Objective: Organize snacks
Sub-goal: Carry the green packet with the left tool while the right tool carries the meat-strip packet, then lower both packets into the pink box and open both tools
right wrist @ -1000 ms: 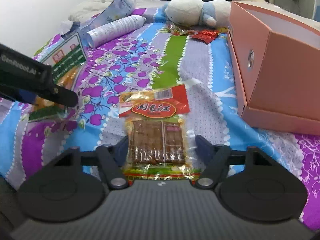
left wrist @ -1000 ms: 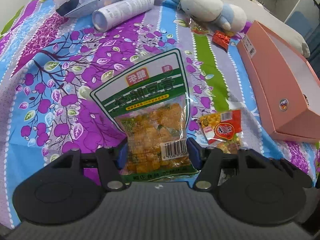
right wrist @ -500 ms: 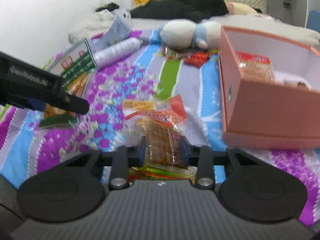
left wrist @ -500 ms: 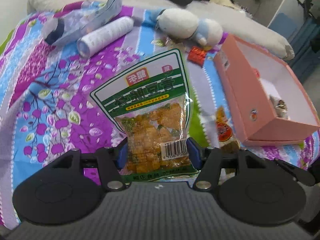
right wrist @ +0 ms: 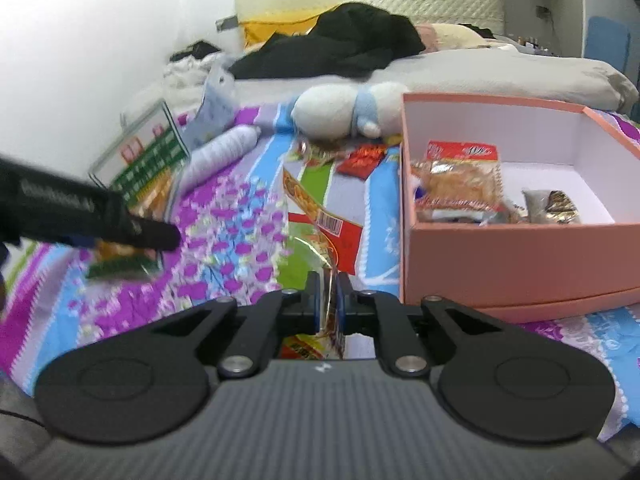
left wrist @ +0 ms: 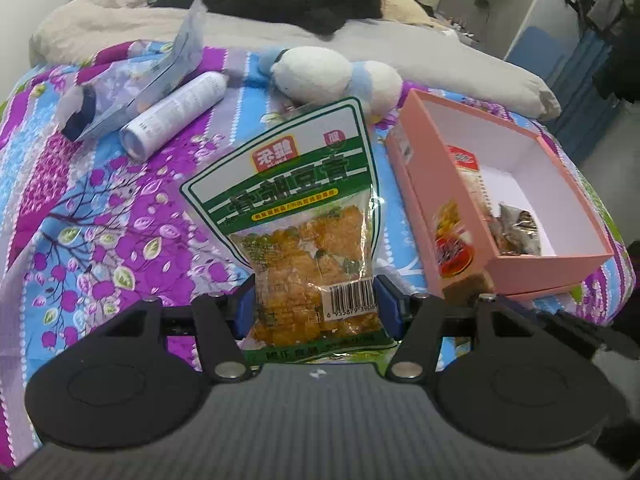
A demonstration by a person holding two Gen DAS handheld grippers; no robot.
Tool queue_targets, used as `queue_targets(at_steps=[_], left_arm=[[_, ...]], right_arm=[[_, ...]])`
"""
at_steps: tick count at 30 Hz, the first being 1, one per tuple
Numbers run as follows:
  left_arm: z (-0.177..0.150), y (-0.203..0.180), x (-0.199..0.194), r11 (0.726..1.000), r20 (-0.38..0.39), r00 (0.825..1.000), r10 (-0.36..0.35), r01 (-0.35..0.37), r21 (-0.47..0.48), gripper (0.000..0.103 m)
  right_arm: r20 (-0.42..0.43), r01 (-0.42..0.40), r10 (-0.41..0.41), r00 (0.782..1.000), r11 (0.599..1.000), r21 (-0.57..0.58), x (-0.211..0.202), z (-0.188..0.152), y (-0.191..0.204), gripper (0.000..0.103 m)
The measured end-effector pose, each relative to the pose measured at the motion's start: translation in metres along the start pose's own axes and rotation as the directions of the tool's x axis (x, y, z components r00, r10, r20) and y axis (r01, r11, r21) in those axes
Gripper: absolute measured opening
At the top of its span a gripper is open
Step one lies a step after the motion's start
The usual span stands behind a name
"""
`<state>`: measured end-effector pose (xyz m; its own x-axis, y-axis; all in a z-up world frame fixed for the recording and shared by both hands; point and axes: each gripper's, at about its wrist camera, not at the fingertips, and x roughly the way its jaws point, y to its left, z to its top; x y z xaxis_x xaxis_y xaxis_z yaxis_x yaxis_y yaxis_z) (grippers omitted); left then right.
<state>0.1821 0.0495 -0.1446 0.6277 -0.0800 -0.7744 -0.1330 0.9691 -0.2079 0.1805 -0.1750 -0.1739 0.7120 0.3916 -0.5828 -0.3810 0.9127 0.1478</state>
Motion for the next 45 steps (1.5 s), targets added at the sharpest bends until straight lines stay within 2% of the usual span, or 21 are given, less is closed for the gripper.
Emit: queue_targets(at_steps=[5, 11, 18, 20, 24, 27, 35, 39, 42, 45], left_arm=[[0.013, -0.023, -0.008, 0.998, 0.02, 0.999, -0.039, 0.038, 0.047, 0.065], [0.034, -0.059, -0.008, 0.989, 0.054, 0.993, -0.109, 0.102, 0.106, 0.065], [0.069, -0.107, 0.017, 0.968, 0.055, 0.979, -0.197, 0.185, 0.173, 0.065], [0.081, -0.122, 0.027, 0.963, 0.049, 0.981, -0.186, 0.172, 0.206, 0.065], [0.105, -0.145, 0.052, 0.949, 0.03, 0.974, -0.223, 0.21, 0.237, 0.065], [0.121, -0.157, 0.078, 0.948, -0.007, 0.97, -0.244, 0.24, 0.207, 0.065], [0.154, -0.185, 0.144, 0.944, -0.118, 0.966, -0.229, 0.25, 0.214, 0.065], [0.155, -0.195, 0.16, 0.935, -0.145, 0.968, -0.203, 0.235, 0.264, 0.065], [0.149, -0.194, 0.165, 0.934, -0.158, 0.968, -0.193, 0.23, 0.274, 0.066], [0.146, -0.191, 0.168, 0.936, -0.175, 0.967, -0.185, 0.227, 0.27, 0.077]], right_arm=[[0.064, 0.017, -0.018, 0.998, 1.0, 0.014, -0.029, 0.019, -0.01, 0.011], [0.136, 0.071, -0.076, 0.988, 0.997, 0.039, -0.051, 0.036, -0.032, 0.011], [0.194, 0.17, -0.182, 0.964, 0.982, 0.076, -0.05, 0.062, -0.074, 0.011], [0.215, 0.237, -0.242, 0.946, 0.97, 0.049, -0.047, 0.07, -0.082, 0.011], [0.216, 0.279, -0.284, 0.934, 0.959, 0.055, -0.033, 0.083, -0.108, 0.011], [0.194, 0.303, -0.313, 0.93, 0.949, 0.081, -0.019, 0.088, -0.128, 0.011], [0.009, 0.286, -0.291, 0.957, 0.946, 0.152, 0.042, 0.093, -0.175, 0.012], [-0.066, 0.29, -0.282, 0.957, 0.943, 0.166, 0.062, 0.086, -0.188, 0.014], [-0.091, 0.3, -0.288, 0.953, 0.938, 0.174, 0.066, 0.08, -0.19, 0.016], [-0.096, 0.293, -0.28, 0.955, 0.938, 0.183, 0.065, 0.078, -0.191, 0.021]])
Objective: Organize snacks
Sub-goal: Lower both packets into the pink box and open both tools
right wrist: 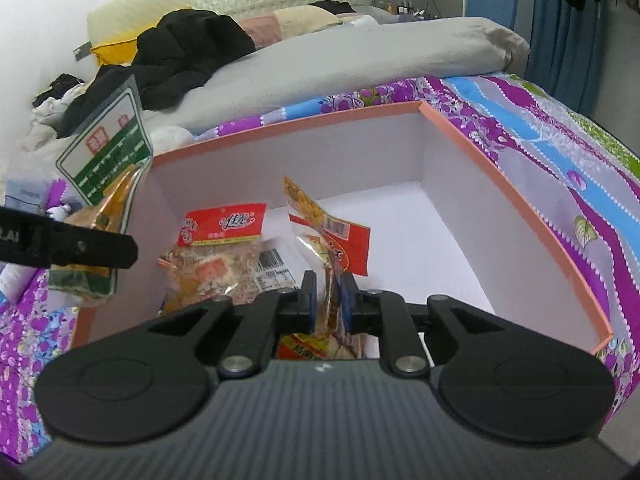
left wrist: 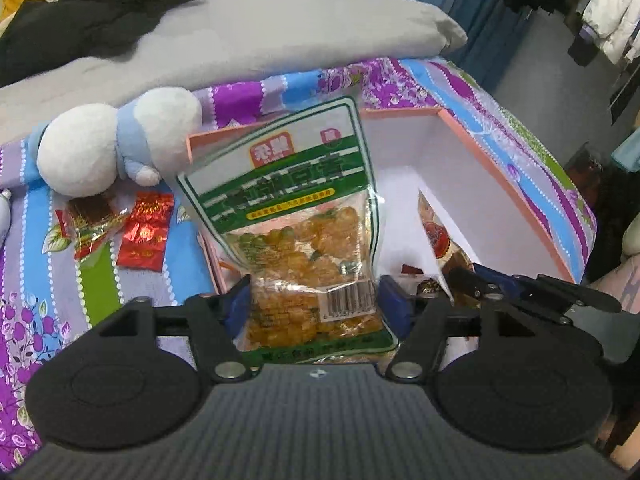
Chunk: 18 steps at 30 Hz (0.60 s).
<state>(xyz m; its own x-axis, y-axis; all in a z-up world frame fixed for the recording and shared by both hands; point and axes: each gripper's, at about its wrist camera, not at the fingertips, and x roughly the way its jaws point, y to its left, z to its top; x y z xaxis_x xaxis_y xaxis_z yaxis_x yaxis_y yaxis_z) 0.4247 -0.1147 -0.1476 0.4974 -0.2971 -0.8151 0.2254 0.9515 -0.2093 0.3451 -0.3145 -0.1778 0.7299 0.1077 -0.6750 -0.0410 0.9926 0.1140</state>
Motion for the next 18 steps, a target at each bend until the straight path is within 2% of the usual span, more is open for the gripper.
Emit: queue_targets(at_steps=[2, 3, 6, 10, 18], left_arm=[[-0.002, 0.003, 0.001, 1.0, -0.006, 1.0, 0.002, -0.002, -0.012, 0.081], [-0.003, 0.004, 0.001, 1.0, -0.005, 1.0, 0.001, -0.001, -0.02, 0.085], [-0.005, 0.008, -0.004, 0.999, 0.006, 1.0, -0.003, 0.004, -0.032, 0.085], [-0.008, 0.01, -0.015, 0.999, 0.031, 0.999, -0.016, 0.017, -0.036, 0.086], [-0.029, 0.012, -0.057, 0.999, 0.14, 0.99, -0.014, 0.02, -0.043, 0.086]], right_arm=[[0.002, -0.01, 0.01, 1.0, 1.0, 0.003, -0.003, -0.001, 0.0, 0.037], [0.004, -0.002, 0.002, 1.0, 1.0, -0.004, -0.001, 0.0, -0.001, 0.039], [0.0, -0.005, 0.005, 1.0, 1.0, -0.004, -0.002, 0.0, -0.001, 0.043], [0.017, -0.02, 0.02, 1.0, 1.0, 0.011, -0.008, -0.001, -0.001, 0.069], [0.082, -0.039, 0.037, 0.996, 0.999, 0.015, -0.035, -0.007, 0.004, 0.07]])
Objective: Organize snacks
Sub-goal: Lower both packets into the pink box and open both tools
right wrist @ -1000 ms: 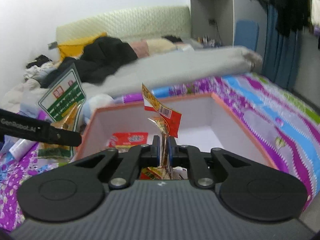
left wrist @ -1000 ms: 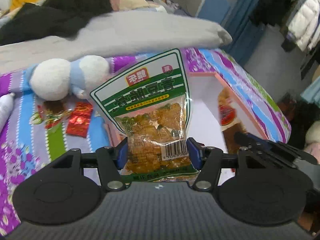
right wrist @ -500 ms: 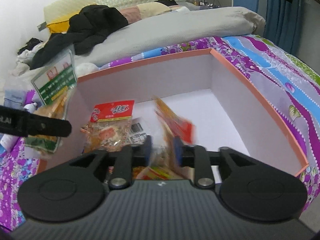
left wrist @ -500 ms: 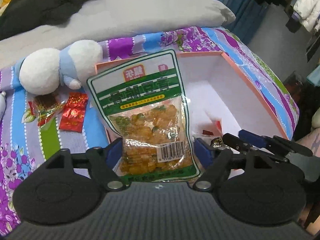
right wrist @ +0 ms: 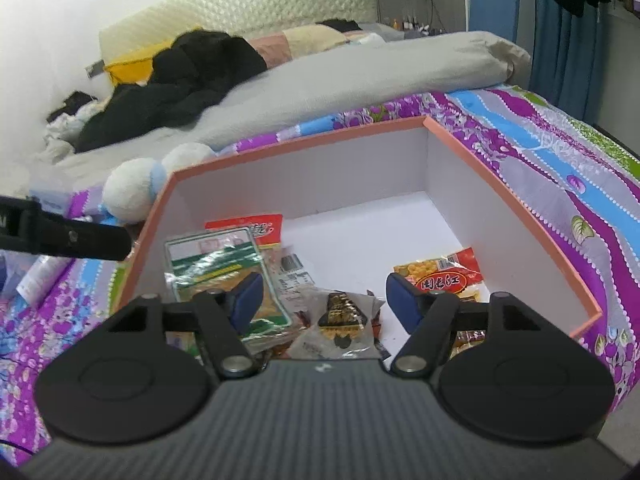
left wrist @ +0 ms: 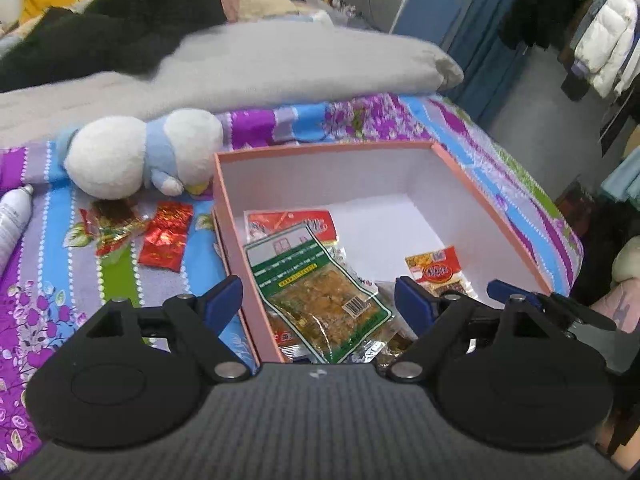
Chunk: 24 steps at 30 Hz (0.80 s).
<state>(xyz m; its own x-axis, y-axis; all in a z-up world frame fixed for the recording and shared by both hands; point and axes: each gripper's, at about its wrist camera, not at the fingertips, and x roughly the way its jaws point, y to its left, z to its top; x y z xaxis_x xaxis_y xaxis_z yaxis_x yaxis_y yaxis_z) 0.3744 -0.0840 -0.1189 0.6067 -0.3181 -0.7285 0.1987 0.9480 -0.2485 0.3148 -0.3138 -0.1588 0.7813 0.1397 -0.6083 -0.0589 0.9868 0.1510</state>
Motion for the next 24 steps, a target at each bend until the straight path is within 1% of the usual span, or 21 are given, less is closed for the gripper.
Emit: queue_targets(at_steps=[3, 7, 11, 14, 18, 24], left_arm=[[-0.009, 0.002, -0.021, 1.0, 0.052, 0.999, 0.013, -0.013, 0.0, 0.086], [-0.023, 0.004, -0.047, 0.999, 0.117, 0.992, 0.037, -0.04, 0.019, 0.086], [-0.038, 0.008, -0.072, 0.998, 0.162, 0.985, 0.062, -0.066, 0.019, 0.086], [-0.05, 0.015, -0.088, 0.998, 0.186, 0.98, 0.067, -0.068, -0.001, 0.086], [-0.068, 0.024, -0.108, 0.997, 0.212, 0.974, 0.077, -0.072, -0.027, 0.086], [-0.095, 0.041, -0.127, 0.993, 0.212, 0.971, 0.115, -0.106, -0.051, 0.086]], right_arm=[[0.042, -0.017, 0.017, 0.999, 1.0, 0.001, -0.017, -0.004, 0.007, 0.07], [0.088, -0.045, 0.043, 0.995, 0.999, 0.024, -0.039, -0.01, 0.017, 0.07], [0.12, -0.076, 0.075, 0.99, 0.997, 0.002, -0.06, -0.02, 0.033, 0.07], [0.143, -0.089, 0.089, 0.986, 0.996, -0.006, -0.072, -0.029, 0.046, 0.07], [0.16, -0.131, 0.131, 0.978, 0.991, -0.011, -0.084, -0.04, 0.06, 0.07], [0.17, -0.142, 0.151, 0.974, 0.988, -0.066, -0.097, -0.057, 0.082, 0.07]])
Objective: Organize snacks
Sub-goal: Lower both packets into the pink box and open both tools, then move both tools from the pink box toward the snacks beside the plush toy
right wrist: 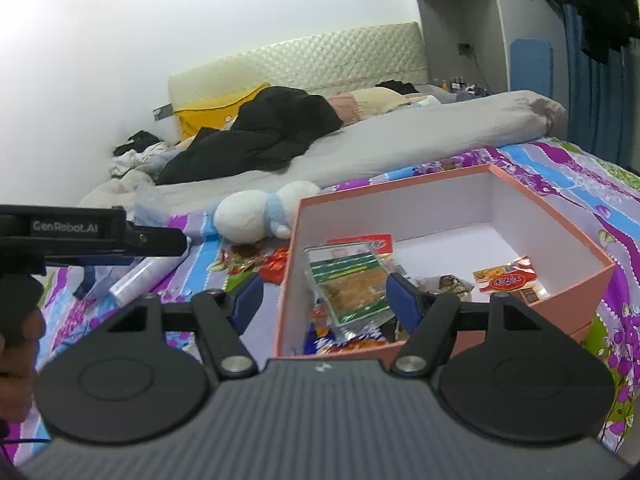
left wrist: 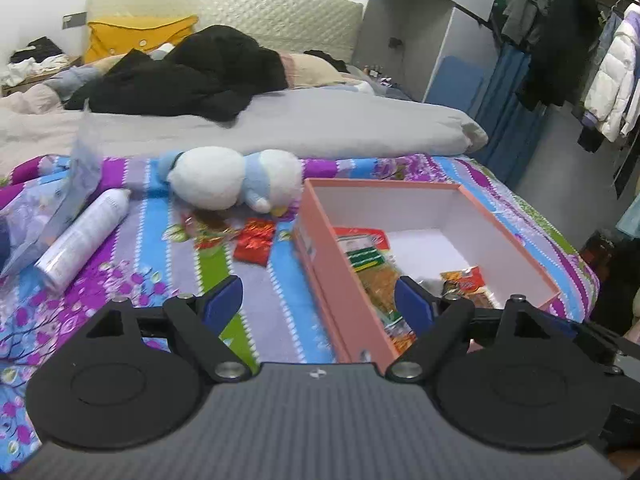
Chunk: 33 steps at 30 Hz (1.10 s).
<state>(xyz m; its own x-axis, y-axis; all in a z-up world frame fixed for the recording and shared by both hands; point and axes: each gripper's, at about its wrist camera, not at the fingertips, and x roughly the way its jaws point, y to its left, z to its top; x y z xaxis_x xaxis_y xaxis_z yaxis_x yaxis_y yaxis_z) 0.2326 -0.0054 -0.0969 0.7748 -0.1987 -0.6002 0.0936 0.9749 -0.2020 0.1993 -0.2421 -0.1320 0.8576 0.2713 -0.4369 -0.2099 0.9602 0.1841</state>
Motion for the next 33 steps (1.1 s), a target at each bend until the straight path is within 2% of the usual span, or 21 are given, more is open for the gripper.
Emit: queue_targets(at_steps=[9, 13, 21, 25, 33], left_arm=[[-0.024, 0.025, -0.035, 1.0, 0.01, 1.0, 0.006, -0.006, -0.028, 0.086], [-0.046, 0.035, -0.045, 0.999, -0.014, 1.0, 0.007, -0.008, -0.037, 0.086], [-0.083, 0.07, -0.058, 0.993, -0.047, 0.999, 0.024, -0.029, -0.115, 0.086], [-0.099, 0.087, -0.063, 0.993, -0.051, 0.998, 0.026, -0.032, -0.116, 0.086], [-0.116, 0.127, -0.059, 0.981, -0.023, 0.999, 0.034, -0.037, -0.191, 0.086]], right_arm=[[-0.025, -0.03, 0.029, 0.999, 0.999, -0.039, -0.018, -0.025, 0.029, 0.07], [-0.038, -0.038, 0.036, 0.999, 0.998, -0.058, -0.028, -0.036, 0.041, 0.07], [-0.112, -0.054, 0.043, 0.993, 0.994, -0.097, -0.03, -0.066, 0.07, 0.07], [-0.121, -0.04, 0.025, 0.992, 0.992, -0.123, -0.032, -0.074, 0.08, 0.07], [-0.108, -0.043, 0.027, 0.994, 0.988, -0.15, -0.019, -0.081, 0.1, 0.07]])
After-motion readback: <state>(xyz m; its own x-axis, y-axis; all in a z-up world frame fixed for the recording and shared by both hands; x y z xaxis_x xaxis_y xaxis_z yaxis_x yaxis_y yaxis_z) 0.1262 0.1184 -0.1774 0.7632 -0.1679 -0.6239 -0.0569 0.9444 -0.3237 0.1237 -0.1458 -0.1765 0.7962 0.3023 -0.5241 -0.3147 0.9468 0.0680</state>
